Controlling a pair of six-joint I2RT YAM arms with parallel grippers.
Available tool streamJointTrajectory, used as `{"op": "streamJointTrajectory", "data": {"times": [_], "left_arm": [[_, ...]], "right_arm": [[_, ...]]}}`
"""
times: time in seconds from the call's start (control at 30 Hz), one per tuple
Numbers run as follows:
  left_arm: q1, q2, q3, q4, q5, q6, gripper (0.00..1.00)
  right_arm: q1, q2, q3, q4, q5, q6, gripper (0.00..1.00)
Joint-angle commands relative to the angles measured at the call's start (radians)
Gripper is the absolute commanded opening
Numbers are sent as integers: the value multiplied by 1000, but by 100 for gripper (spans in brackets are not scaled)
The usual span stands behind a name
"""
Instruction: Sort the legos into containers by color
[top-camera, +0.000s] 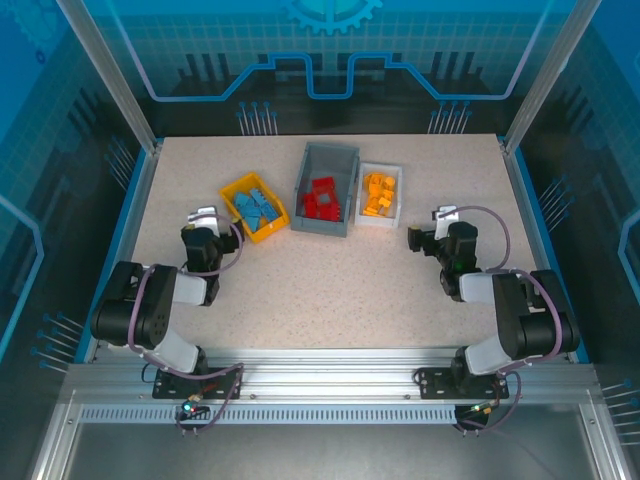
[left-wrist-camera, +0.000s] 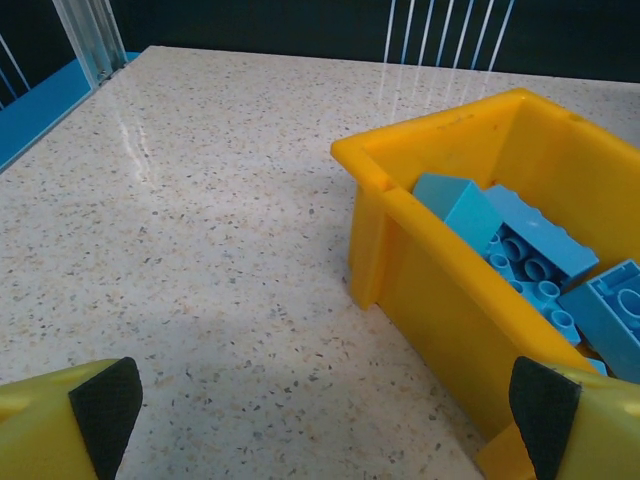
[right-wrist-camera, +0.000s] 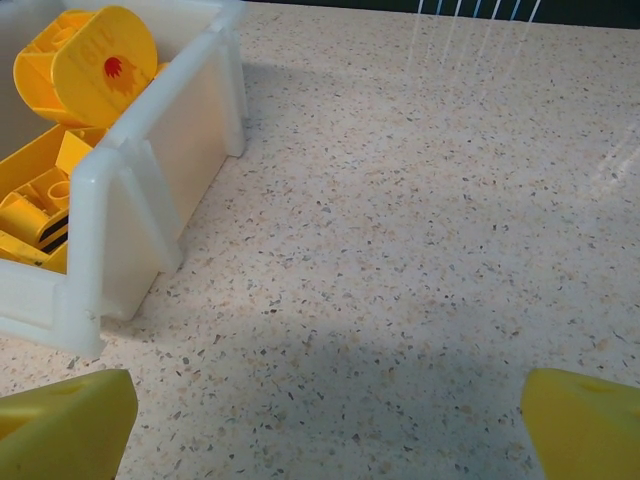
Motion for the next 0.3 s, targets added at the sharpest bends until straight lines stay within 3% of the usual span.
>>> {"op": "streamJointTrajectory", "data": {"times": [0.0,0.27], "left_arm": [[5,-14,9,-4,28,-15,99],[6,-14,8,-4,29,-15,99]], "right_arm": [[11,10,20,36,6,-16,100],[12,8,18,38,9,-17,100]]}}
